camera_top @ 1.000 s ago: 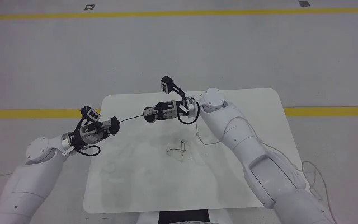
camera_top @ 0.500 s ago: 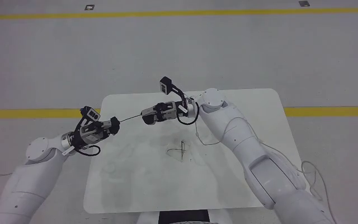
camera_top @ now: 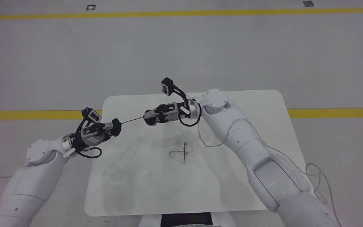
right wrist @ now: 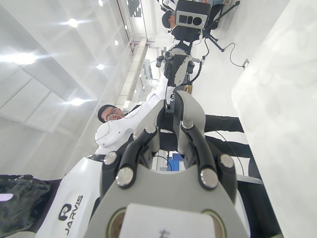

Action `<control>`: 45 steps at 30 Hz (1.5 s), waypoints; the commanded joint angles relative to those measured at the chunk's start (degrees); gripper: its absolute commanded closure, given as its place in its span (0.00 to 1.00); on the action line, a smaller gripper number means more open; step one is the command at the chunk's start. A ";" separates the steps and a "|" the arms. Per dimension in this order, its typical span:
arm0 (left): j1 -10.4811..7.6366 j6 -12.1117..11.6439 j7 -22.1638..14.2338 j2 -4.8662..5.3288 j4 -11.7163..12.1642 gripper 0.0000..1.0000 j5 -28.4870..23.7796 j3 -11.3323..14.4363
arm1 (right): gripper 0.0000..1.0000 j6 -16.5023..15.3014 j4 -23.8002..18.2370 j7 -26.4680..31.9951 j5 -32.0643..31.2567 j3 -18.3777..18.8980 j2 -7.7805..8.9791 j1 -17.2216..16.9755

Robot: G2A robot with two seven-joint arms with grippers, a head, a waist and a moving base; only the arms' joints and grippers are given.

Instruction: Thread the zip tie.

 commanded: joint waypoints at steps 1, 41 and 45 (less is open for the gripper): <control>0.00 0.00 0.00 0.00 0.00 1.00 0.00 0.00 | 1.00 0.04 -0.09 -0.04 -0.03 0.00 0.03 -0.05; 0.32 -0.93 3.59 -1.09 -2.79 0.00 2.27 0.41 | 1.00 -0.64 -1.31 -0.46 2.26 -1.41 -0.74 -1.13; 0.32 -0.89 3.89 -1.11 -2.89 0.00 2.40 0.46 | 1.00 -0.64 -1.31 -0.46 2.26 -1.41 -0.74 -1.13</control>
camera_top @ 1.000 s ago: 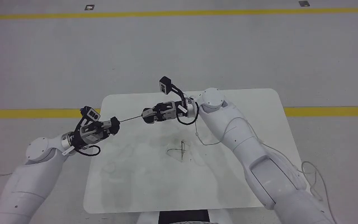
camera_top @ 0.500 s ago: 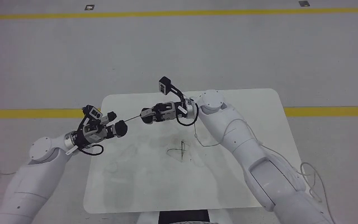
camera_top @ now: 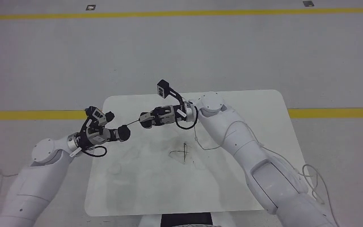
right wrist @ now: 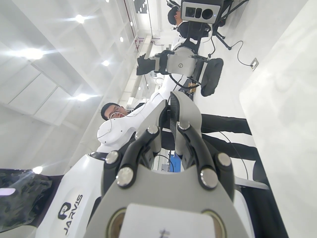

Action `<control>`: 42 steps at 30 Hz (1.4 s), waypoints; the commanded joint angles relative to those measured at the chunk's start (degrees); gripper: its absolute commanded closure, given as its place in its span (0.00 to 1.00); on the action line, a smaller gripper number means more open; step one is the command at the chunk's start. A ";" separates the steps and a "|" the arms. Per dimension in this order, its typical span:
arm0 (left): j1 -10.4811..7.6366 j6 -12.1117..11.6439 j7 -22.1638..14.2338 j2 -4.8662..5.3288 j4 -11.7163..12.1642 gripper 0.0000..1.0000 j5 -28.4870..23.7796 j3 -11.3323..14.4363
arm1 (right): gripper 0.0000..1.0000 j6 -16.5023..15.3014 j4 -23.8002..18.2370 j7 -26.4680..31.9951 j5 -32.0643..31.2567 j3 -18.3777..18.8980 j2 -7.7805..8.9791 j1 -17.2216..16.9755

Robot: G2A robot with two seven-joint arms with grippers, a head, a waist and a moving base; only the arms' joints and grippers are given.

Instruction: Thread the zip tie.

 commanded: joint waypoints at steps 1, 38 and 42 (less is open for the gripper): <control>0.09 0.19 1.01 -0.10 -0.62 0.00 0.37 0.30 | 1.00 0.13 -0.36 -0.83 -0.02 0.02 0.01 -0.43; 0.24 2.12 -4.15 -1.68 -0.90 0.82 -2.32 1.14 | 1.00 6.49 -12.28 -4.97 -4.71 0.55 2.33 -6.31; 0.24 2.72 -4.58 -1.73 -0.95 0.80 -1.53 1.09 | 1.00 6.75 -12.49 -5.07 -4.87 0.41 2.42 -6.31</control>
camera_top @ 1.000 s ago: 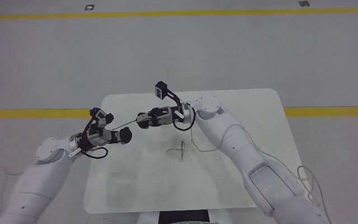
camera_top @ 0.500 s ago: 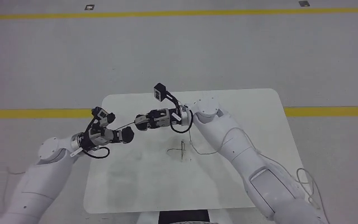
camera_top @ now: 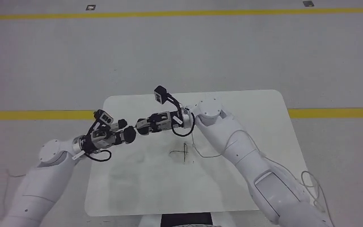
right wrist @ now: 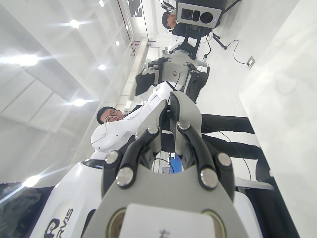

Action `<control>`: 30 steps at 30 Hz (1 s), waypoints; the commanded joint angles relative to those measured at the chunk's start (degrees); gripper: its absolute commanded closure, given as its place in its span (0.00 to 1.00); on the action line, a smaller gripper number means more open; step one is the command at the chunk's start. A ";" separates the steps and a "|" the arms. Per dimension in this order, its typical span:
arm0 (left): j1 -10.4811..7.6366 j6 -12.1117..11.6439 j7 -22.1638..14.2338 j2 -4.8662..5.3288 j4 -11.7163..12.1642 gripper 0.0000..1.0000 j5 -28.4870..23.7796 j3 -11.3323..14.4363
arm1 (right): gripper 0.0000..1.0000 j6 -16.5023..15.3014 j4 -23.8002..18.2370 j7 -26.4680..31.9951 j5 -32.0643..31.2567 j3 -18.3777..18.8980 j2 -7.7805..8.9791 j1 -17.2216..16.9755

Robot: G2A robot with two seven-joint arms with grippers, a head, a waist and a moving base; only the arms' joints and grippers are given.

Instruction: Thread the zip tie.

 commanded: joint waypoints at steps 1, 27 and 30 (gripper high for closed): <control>0.04 0.22 -0.08 -0.05 -0.02 0.79 0.06 -0.03 | 1.00 0.21 -0.10 0.00 -0.11 -0.09 0.04 0.02; 0.85 1.14 -1.17 -0.56 -0.84 0.89 0.94 -1.26 | 1.00 1.05 -0.56 0.03 0.76 -1.13 0.31 -0.13; 0.95 1.18 -1.24 -0.61 -0.81 0.89 1.02 -1.47 | 1.00 1.01 -0.64 -0.02 0.82 -1.21 0.34 -0.14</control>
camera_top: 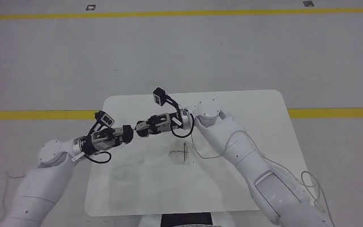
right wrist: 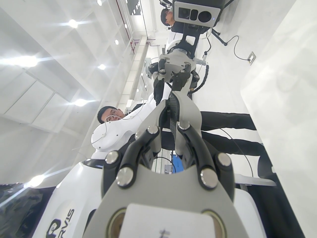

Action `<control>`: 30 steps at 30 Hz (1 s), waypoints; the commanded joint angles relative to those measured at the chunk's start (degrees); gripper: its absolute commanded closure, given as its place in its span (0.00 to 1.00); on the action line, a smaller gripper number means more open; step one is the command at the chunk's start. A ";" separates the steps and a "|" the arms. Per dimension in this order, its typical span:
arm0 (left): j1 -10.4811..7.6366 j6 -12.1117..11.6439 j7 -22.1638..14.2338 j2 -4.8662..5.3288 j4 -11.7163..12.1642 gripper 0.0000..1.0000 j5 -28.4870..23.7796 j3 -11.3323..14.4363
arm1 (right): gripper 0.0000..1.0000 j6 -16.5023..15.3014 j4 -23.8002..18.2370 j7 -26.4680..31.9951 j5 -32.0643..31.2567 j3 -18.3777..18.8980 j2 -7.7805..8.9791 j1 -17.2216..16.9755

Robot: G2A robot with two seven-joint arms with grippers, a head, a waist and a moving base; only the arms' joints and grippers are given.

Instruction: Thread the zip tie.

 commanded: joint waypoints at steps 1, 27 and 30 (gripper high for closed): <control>0.05 0.03 -0.05 -0.03 0.02 0.89 0.06 -0.13 | 1.00 -0.04 -0.06 -0.03 0.06 -0.05 0.02 0.00; -0.39 0.86 -1.28 -0.57 0.70 0.92 0.42 -0.83 | 1.00 -0.47 1.55 0.07 2.19 -1.68 -0.60 1.03; -0.60 0.95 -1.37 -0.63 1.03 0.95 0.56 -0.81 | 1.00 -0.55 1.91 0.01 2.33 -1.82 -0.69 1.21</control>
